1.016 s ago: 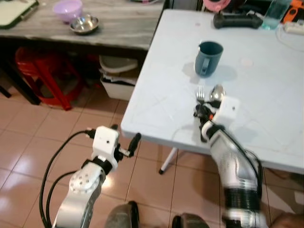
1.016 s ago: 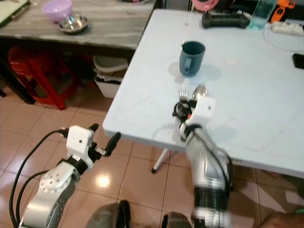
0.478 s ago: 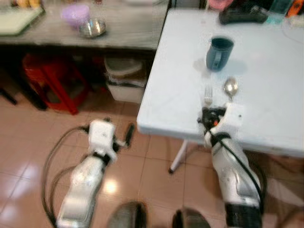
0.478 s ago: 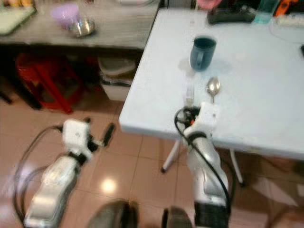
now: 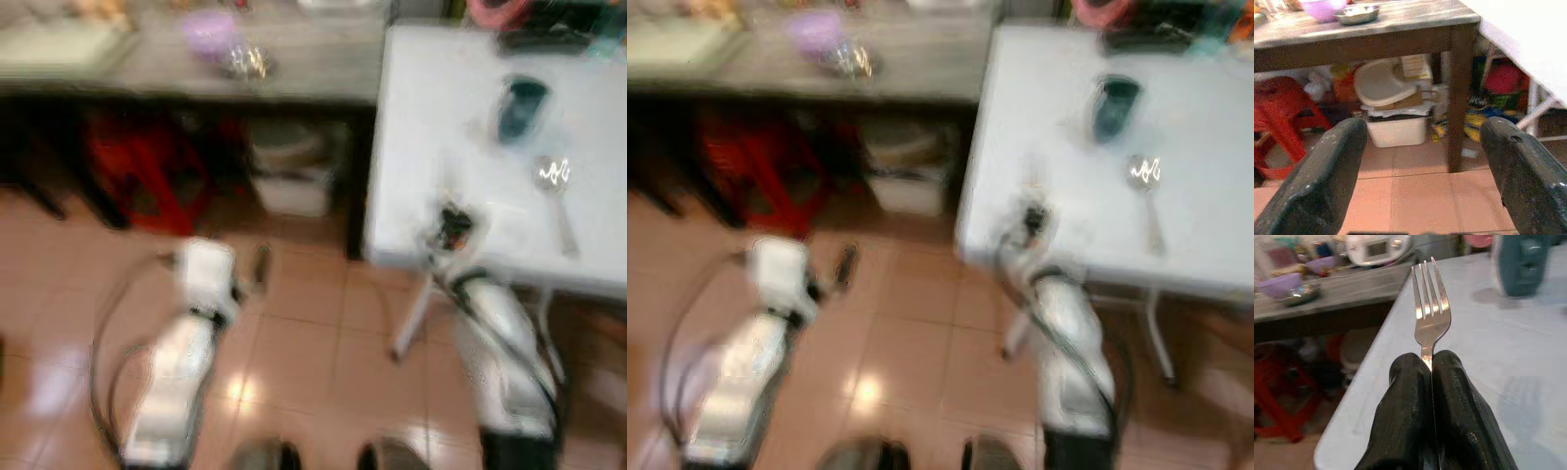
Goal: Setting the table
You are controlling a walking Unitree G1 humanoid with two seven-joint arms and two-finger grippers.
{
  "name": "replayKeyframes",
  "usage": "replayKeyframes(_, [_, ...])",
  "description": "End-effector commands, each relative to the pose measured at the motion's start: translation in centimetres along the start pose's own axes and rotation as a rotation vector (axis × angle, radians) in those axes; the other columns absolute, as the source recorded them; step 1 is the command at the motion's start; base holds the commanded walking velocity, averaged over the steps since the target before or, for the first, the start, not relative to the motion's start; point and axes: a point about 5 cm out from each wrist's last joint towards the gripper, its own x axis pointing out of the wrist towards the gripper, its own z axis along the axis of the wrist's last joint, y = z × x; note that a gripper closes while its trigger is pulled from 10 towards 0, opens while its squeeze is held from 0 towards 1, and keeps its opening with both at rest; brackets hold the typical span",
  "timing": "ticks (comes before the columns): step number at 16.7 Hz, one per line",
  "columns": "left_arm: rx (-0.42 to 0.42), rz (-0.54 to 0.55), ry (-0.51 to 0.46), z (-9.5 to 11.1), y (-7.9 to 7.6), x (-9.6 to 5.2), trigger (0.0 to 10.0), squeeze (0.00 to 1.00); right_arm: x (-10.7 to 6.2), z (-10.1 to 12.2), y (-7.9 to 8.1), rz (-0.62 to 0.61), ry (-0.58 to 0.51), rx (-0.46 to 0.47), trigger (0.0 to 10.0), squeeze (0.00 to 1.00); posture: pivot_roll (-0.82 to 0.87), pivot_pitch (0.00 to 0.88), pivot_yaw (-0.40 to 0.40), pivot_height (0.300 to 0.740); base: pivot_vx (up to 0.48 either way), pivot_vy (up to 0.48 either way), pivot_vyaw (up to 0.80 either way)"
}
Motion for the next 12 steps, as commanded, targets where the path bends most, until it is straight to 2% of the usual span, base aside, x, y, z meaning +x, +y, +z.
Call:
replayKeyframes(1, [0.011,0.015,0.003,0.00,0.71,-0.04,10.0,0.00,0.15,0.83,1.05,0.034,-0.047,0.011,0.0,0.00,-0.05,0.062,0.065,0.740,0.364,0.315,0.00])
replayKeyframes(8, [0.006,0.004,-0.020,0.30,0.39,0.35,10.0,0.00,0.51,1.21,1.16,0.050,-0.072,-0.004,0.0,0.00,-0.04,0.058,0.061,0.740,0.398,0.268,0.00])
replayKeyframes(12, [0.014,-0.017,-0.034,0.44,0.07,0.44,10.0,0.00,0.64,1.25,1.32,0.056,-0.079,-0.005,0.0,0.00,-0.05,0.054,0.063,0.740,0.448,0.000,0.00])
